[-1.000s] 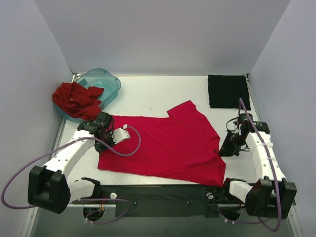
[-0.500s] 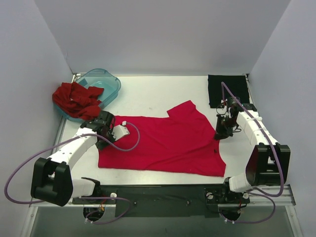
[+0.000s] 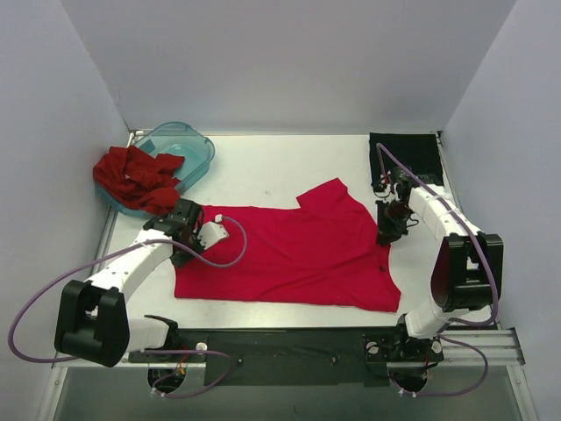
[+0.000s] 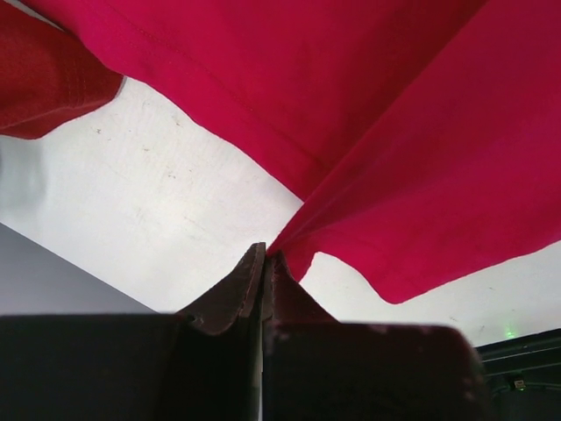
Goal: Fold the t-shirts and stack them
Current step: Fold the flattened tshirt in 1/3 of the way
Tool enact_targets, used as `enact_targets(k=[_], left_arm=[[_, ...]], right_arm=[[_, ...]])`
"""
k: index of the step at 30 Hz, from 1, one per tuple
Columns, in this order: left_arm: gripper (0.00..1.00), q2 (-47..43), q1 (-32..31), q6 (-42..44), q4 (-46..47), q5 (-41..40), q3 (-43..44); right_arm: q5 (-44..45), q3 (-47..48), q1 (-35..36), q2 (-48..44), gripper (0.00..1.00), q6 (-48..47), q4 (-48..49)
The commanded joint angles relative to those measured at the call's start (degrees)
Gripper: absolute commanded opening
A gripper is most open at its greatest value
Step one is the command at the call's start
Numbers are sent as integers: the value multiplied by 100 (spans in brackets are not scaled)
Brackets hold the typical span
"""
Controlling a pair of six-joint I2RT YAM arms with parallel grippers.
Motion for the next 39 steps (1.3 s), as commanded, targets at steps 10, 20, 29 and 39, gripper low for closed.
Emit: enact_targets(k=[10, 20, 29, 39], left_arm=[[60, -319, 28, -253, -305, 84, 1037], [31, -409, -728, 29, -98, 589, -324], [32, -12, -946, 196, 160, 525, -790], [48, -487, -1704, 47, -930, 1729, -282]], right_arm=[[1321, 54, -809, -1232, 48, 2040, -810], [-51, -2962, -406, -3413, 0, 3710, 32], [292, -4124, -1379, -3062, 0, 3827, 560], [643, -3765, -3375, -3115, 0, 3538, 385]])
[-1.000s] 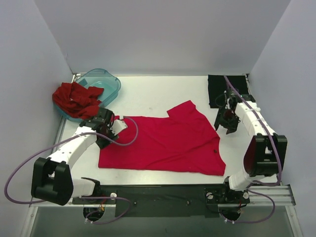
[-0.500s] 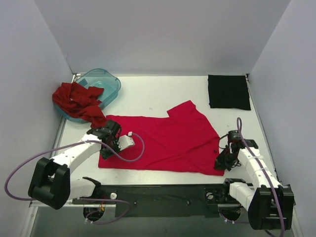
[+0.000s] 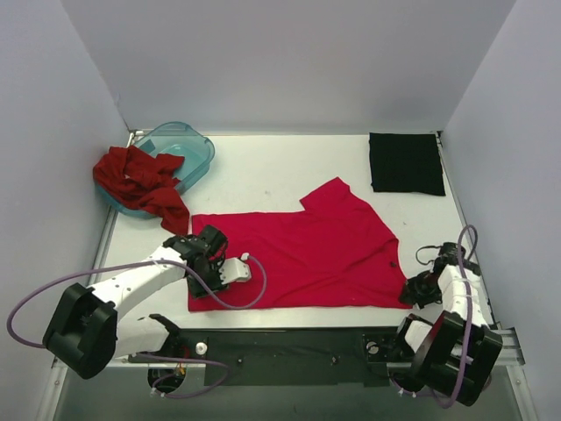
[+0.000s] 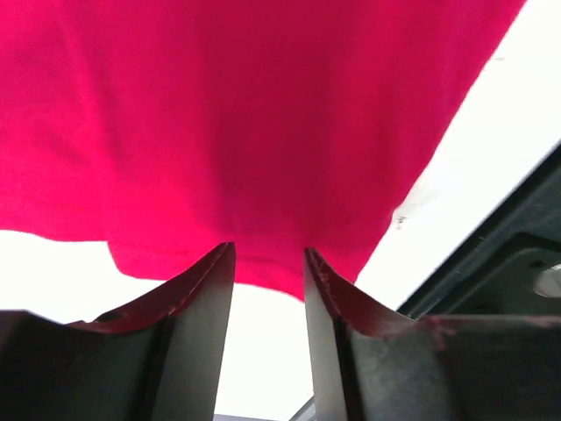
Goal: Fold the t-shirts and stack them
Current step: Fold the flattened tshirt in 1/3 of the way, then grap the side of the flattened tshirt furthest away from the robot with both arms
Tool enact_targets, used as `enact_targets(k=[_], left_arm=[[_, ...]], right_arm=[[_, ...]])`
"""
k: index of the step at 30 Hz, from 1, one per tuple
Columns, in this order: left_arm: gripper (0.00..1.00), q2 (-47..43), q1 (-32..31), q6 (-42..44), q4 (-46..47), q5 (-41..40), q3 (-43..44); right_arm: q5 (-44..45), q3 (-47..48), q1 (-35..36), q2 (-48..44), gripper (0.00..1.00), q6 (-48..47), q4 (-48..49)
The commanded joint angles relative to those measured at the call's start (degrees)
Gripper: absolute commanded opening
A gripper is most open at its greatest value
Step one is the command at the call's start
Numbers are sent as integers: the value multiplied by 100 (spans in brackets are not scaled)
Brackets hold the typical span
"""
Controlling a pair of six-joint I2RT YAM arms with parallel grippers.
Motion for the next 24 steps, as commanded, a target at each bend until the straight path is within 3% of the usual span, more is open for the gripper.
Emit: enact_targets(k=[1, 3, 5, 9, 10, 14, 16, 24], left_arm=[[50, -160, 12, -58, -720, 816, 848], [54, -142, 405, -6, -1002, 1220, 1438], [63, -2, 966, -32, -1073, 1633, 2106], [67, 989, 1882, -85, -1047, 1688, 3319], [68, 1366, 2006, -85, -986, 1548, 3599], [69, 2326, 2411, 99, -897, 1082, 4320], [70, 2652, 2499, 204, -924, 985, 4594], [71, 3303, 2745, 916, -1108, 1159, 4991]], right_arm=[[455, 423, -1034, 67, 0, -323, -226], [245, 748, -1353, -11, 0, -534, -201], [-27, 1509, -1215, -3, 6, -850, -183], [-451, 3275, 56, 627, 38, -1683, -43], [-433, 3551, 287, 856, 51, -1869, -51], [94, 5622, 1903, 2655, 57, -2695, -323], [69, 6440, 2308, 3472, 57, -3038, -446], [-116, 9367, 3049, 6549, 57, -3637, -991]])
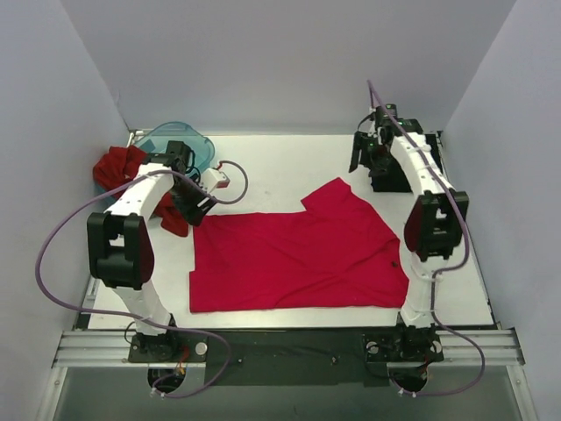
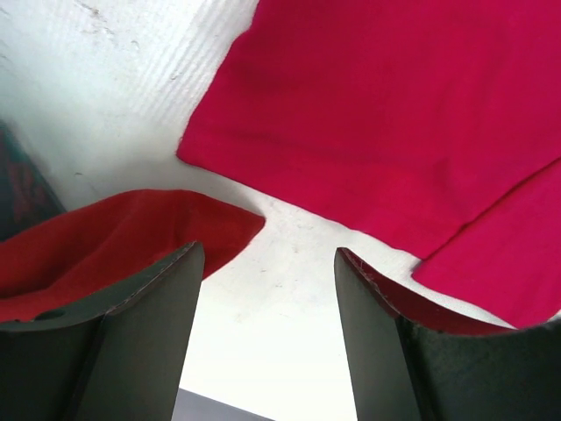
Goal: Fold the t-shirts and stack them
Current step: Grap the side of the flattened tshirt furthest away from the robot with both arms
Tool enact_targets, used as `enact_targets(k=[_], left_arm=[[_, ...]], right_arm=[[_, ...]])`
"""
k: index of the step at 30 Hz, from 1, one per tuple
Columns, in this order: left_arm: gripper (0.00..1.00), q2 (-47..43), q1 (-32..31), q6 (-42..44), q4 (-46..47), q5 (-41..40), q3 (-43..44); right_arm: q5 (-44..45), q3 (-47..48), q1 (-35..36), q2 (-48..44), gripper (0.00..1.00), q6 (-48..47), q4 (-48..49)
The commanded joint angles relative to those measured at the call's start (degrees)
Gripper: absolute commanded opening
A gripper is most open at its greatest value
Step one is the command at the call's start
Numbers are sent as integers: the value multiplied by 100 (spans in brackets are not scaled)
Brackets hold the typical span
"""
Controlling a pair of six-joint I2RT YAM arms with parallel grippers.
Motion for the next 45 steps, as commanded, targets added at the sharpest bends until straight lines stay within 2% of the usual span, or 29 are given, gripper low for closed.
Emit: enact_targets(k=[1, 4, 10, 16, 17, 18, 19, 20, 23, 28, 35, 40, 42, 45], left_arm=[[71, 62, 116, 576, -230, 257, 377], [71, 88, 151, 892, -274, 433, 350], [70, 273, 169, 1288, -388, 916, 377], [69, 755, 239, 1297, -616, 1373, 929], [69, 817, 248, 1315, -625, 1374, 1000], [70, 966, 248, 1297, -617, 1365, 1123], [70, 1037, 239, 1297, -634, 1356, 1211], [70, 1194, 239, 1297, -669, 1304, 1351], [71, 1398, 213, 1402, -652, 1189, 1493], [70, 1793, 20, 1587, -477, 505, 1484], [68, 2013, -130, 1095, 367, -137, 1440], [66, 1934, -305, 1376, 719, -683, 747], [61, 1847, -367, 1446, 807, -779, 457], [48, 1732, -437, 1491, 956, -885, 44]], right_arm=[[19, 1286, 120, 1207, 57, -492, -797], [28, 1980, 138, 2067, 57, -457, -859], [-330, 2220, 182, 2833, 56, -422, -859], [-991, 1904, 279, 2755, 28, -448, -806], [-1026, 1869, 270, 2703, 18, -466, -798], [-1053, 1868, 261, 2685, 14, -466, -789], [-1044, 1868, 244, 2598, 3, -474, -797], [-1044, 1860, 226, 2536, 0, -457, -789], [-1053, 1702, 182, 2055, 0, -422, -736], [-1141, 1210, 217, 1333, 0, -606, -640], [-1447, 463, 226, 428, 0, -598, -385], [-1501, -134, 243, -38, 0, -501, -86], [-1562, -267, 235, -153, 0, -466, -16], [-1589, -390, 226, -277, 0, -422, 46]])
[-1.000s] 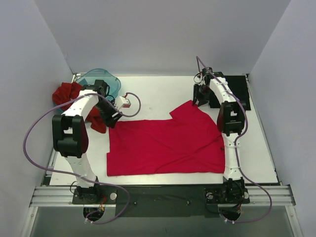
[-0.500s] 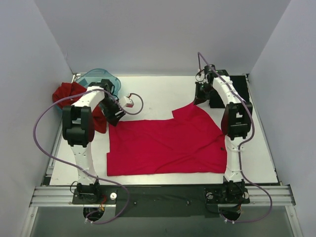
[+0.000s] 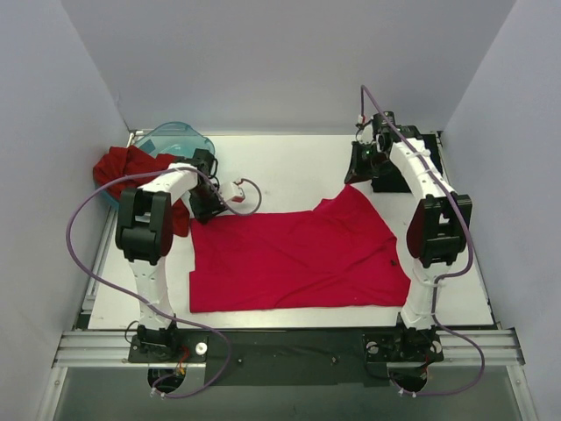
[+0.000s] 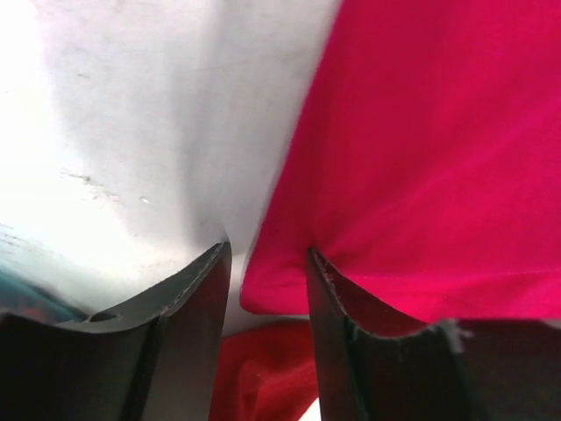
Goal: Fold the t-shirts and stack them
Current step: Grap the side of the flattened tshirt furthest away from the robot with both arms, then fold the other side of the tshirt into a rectangle
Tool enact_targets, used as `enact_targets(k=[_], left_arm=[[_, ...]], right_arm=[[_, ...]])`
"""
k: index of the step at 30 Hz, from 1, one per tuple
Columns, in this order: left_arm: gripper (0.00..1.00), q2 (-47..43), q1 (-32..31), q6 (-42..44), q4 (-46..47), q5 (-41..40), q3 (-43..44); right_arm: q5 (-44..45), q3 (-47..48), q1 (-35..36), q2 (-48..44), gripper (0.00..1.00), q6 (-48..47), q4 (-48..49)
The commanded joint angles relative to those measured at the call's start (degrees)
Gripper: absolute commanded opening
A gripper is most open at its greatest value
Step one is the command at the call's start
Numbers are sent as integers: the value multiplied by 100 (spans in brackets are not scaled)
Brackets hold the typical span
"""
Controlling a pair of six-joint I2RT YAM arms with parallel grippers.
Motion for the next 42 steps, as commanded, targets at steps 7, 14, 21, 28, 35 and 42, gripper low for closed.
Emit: enact_targets(k=[7, 14, 21, 28, 35, 42], left_arm=[[0, -271, -134, -266, -274, 201, -442], [0, -1736, -99, -750, 42, 228, -714], [0, -3407, -257, -540, -634, 368, -2038], [0, -4376, -582, -574, -266, 9, -3877], [0, -4394, -732, -531, 269, -343, -4098], [0, -4315, -802, -337, 288, -370, -4063]], right_arm=[[-145, -795, -105, -934, 0, 162, 145], [-48, -2041, -324, -2005, 0, 303, 153], [14, -3930, -447, -3017, 0, 715, -39], [540, -5585, -894, -3835, 0, 1269, -40], [892, -5973, -992, -3897, 0, 1349, -66], [911, -6095, -1072, -4038, 0, 1401, -251]])
